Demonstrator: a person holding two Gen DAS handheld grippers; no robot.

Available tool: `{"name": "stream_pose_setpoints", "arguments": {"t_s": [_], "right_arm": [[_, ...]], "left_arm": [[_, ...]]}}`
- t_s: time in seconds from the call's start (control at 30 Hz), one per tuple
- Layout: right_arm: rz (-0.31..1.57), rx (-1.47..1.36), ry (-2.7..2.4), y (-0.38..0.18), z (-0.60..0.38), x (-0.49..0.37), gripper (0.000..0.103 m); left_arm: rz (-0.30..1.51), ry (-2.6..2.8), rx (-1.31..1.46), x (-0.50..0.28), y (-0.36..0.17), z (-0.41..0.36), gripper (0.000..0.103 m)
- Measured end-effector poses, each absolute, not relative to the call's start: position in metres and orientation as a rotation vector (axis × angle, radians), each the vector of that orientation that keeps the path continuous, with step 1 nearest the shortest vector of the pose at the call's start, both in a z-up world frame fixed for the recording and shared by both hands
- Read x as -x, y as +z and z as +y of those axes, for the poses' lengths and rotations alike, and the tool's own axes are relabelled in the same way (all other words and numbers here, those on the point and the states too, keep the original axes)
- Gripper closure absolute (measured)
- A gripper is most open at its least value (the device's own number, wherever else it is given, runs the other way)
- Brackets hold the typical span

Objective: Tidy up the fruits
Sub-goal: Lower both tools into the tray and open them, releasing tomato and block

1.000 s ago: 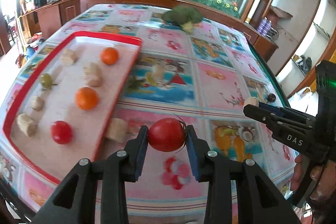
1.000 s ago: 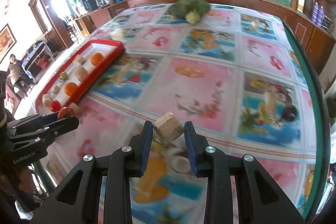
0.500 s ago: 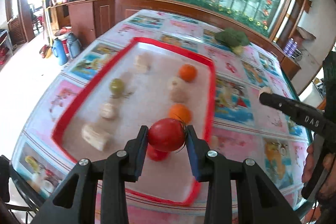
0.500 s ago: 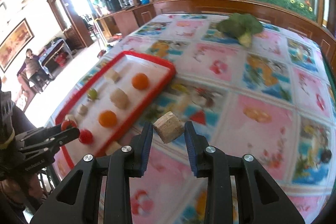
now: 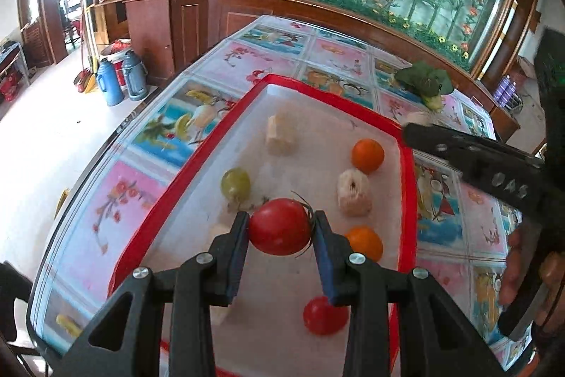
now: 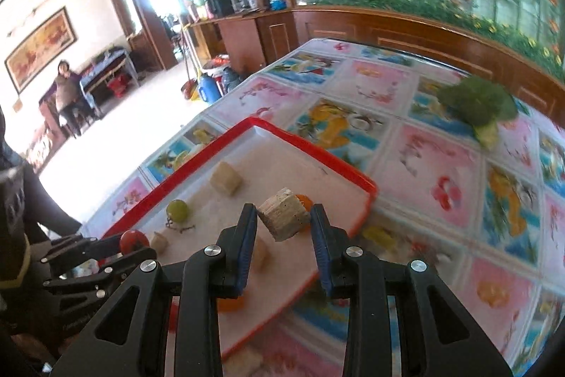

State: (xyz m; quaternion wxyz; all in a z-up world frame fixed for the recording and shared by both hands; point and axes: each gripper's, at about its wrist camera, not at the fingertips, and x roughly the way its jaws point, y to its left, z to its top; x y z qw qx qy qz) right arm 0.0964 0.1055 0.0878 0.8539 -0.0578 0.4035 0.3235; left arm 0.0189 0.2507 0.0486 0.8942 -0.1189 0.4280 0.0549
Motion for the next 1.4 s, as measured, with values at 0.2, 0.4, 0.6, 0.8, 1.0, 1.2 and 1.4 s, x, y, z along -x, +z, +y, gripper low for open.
{"name": "stream_pose_setpoints", "arguments": {"t_s": [0.2, 0.4, 0.6, 0.8, 1.0, 1.2, 1.4], "right_arm": [[0.848, 0.183, 0.704, 0.071, 0.135, -0.11, 0.073], [0.88, 0.223, 0.713, 0.052, 0.156, -0.125, 0.073], [0.898, 0.248, 0.722, 0.042, 0.17, -0.13, 0.073], [0.923, 0.295, 0.725, 0.03, 0.179, -0.132, 0.073], [0.934, 0.34, 0.72, 0.024, 0.185, -0.133, 0.073], [0.928, 0.383, 0.713, 0.022, 0.188, -0.131, 0.073], [0.928, 0.401, 0.695, 0.024, 0.189, -0.129, 0.072]], "left_arm": [[0.915, 0.116, 0.231, -0.04, 0.038, 0.252, 0.065], [0.933, 0.128, 0.226, -0.049, 0.031, 0.255, 0.065], [0.936, 0.126, 0.206, -0.057, 0.029, 0.254, 0.064], [0.939, 0.116, 0.192, -0.061, 0.027, 0.251, 0.064], [0.967, 0.111, 0.178, -0.065, 0.02, 0.247, 0.064], [0.99, 0.116, 0.208, -0.067, 0.018, 0.252, 0.064], [1.003, 0.121, 0.203, -0.064, 0.021, 0.252, 0.055]]}}
